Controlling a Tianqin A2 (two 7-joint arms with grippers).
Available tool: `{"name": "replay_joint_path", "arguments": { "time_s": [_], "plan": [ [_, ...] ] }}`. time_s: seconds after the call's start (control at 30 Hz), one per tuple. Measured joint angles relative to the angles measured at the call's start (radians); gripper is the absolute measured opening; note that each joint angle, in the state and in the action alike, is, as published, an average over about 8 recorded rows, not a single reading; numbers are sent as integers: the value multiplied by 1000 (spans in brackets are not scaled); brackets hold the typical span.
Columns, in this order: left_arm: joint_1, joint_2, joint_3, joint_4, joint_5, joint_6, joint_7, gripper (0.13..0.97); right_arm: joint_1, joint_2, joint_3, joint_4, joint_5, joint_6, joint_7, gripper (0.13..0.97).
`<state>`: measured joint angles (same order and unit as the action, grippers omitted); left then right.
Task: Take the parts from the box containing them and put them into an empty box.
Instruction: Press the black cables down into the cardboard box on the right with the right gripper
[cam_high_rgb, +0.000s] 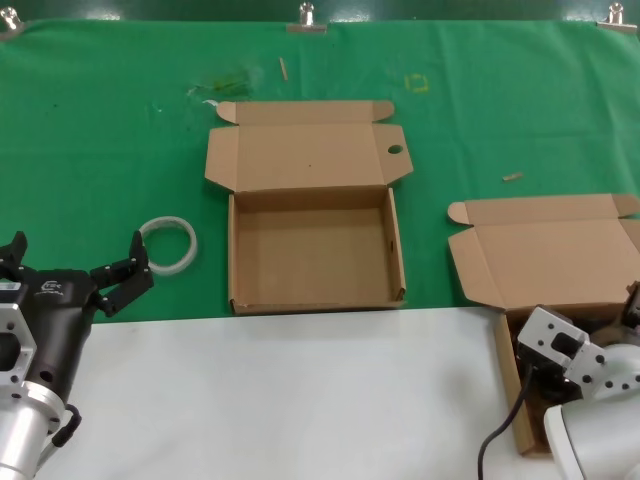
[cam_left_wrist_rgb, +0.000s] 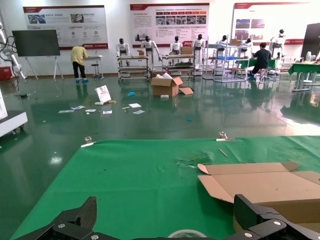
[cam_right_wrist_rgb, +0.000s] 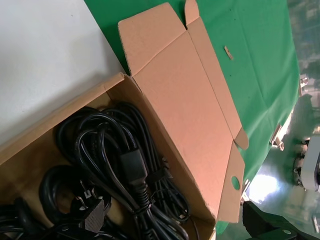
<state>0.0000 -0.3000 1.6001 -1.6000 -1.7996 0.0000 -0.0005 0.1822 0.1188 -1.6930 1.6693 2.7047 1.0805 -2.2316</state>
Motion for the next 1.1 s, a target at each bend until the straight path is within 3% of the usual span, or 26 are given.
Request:
{"name": "replay_joint_path", "arguments": {
  "time_s": [0.4, 1.1],
  "plan": [
    [0, 0, 0, 0, 0, 0, 0, 965, 0, -17, 42, -20, 5, -11, -71, 966],
    [0, 0, 0, 0, 0, 0, 0, 965, -85, -64, 187, 94, 19, -1, -174, 966]
  ]
}}
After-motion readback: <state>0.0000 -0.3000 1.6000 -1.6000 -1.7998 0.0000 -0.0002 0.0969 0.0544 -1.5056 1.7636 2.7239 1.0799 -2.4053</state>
